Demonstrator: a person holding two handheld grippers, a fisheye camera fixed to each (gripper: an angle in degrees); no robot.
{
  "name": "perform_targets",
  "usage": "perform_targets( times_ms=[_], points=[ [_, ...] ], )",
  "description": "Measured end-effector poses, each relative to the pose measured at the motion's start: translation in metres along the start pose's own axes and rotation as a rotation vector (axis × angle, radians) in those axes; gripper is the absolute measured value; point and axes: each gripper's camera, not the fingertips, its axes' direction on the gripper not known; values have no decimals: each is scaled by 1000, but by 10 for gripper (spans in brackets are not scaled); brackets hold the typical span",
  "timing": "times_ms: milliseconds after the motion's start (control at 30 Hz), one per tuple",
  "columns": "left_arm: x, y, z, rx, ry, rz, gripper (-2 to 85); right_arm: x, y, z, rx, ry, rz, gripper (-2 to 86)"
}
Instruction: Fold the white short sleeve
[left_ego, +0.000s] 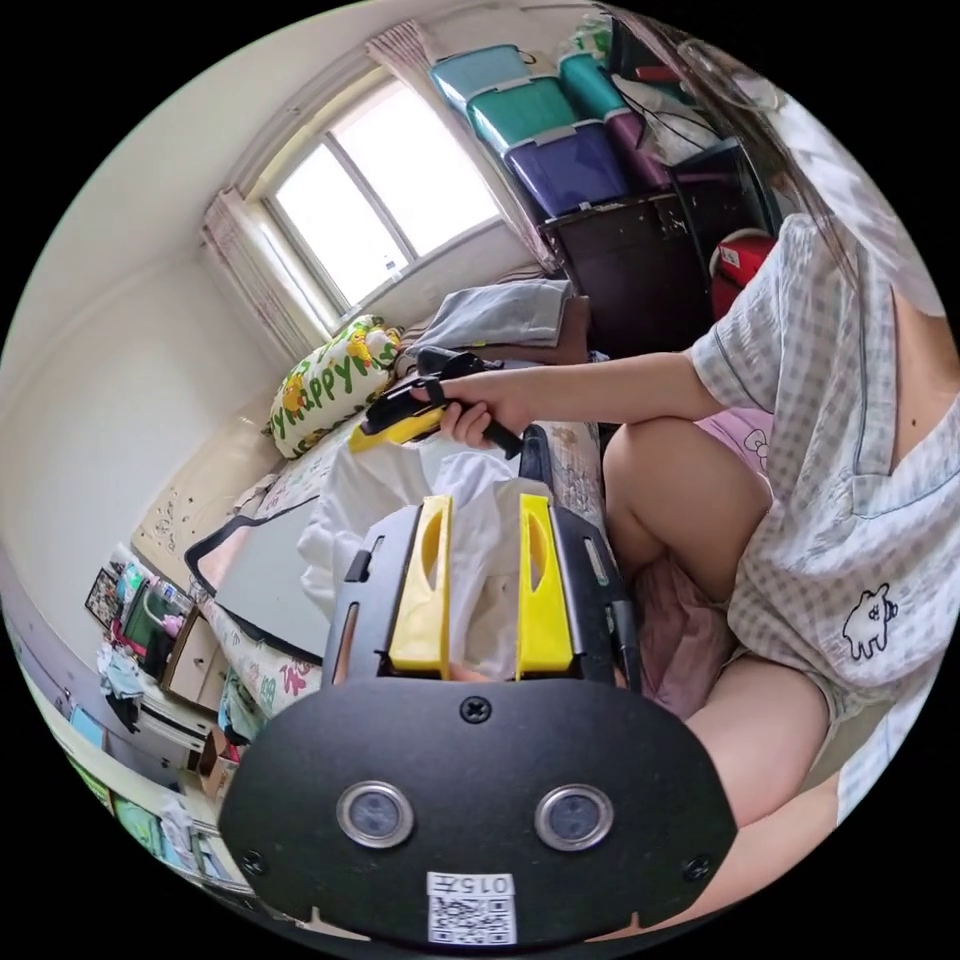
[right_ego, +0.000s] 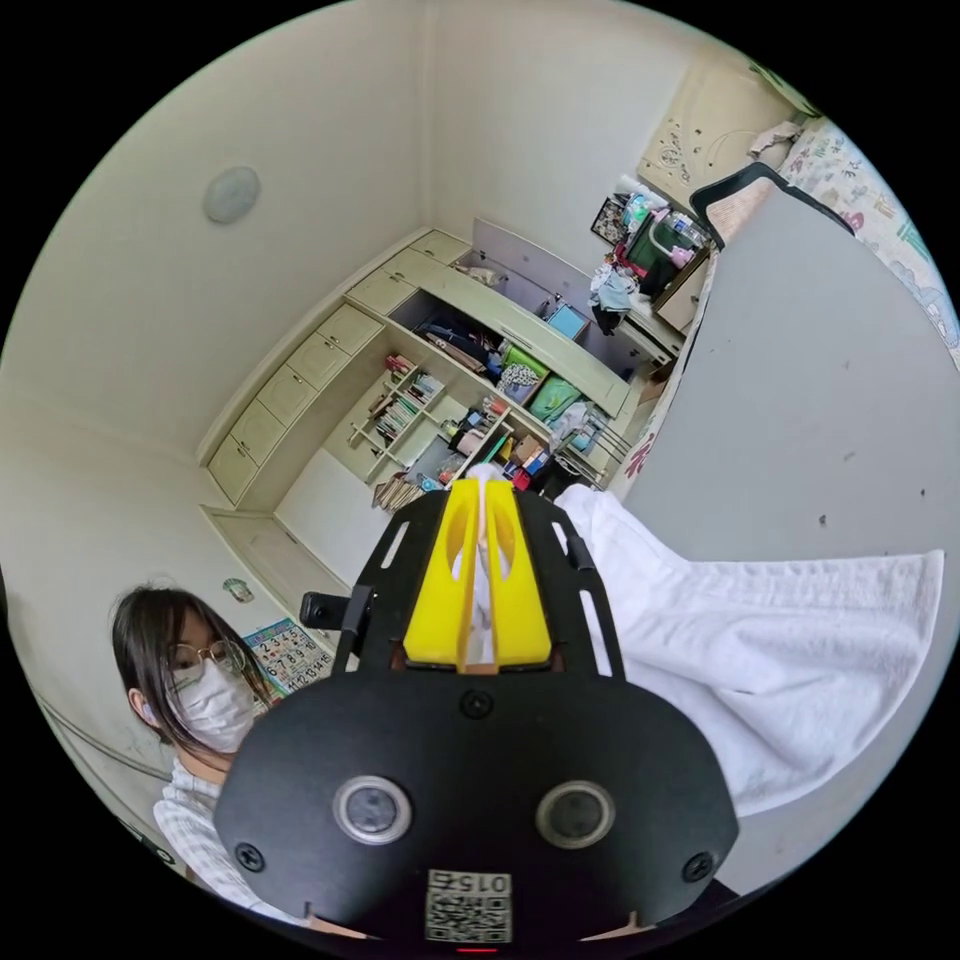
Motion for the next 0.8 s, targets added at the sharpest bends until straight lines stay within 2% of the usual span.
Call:
perform_targets(
  times_ms=[133,333,400,467,567,667,733,800],
  points=[
    [11,-26,41,-109,-34,31,116,-1,-6,1,4,-7,4,0],
    [10,-36,94,-225,66,32,110,-2,-10,1,9,-13,14,-1],
    [8,-30,111,-292,118,33,90,-2,-11,0,8,-11,17,-2],
    [8,-20,111,-309,158,62,31,-2,-10,-1,4,-10,19,-2],
    [-4,2,65,-182,122,-2,17,-7,-10,-8,-16,-12,-3,-1],
    [-34,44,-11,47,-43,-235,9,-25,-8,-29,37,37,-43,-1],
    [-57,90,-70,243,-169,-467,3,-37,-7,-52,167,-12,-28,-1],
    [-67,119,-104,344,-268,-633,0,-54,-9,-61,232,-54,-47,-2]
  ],
)
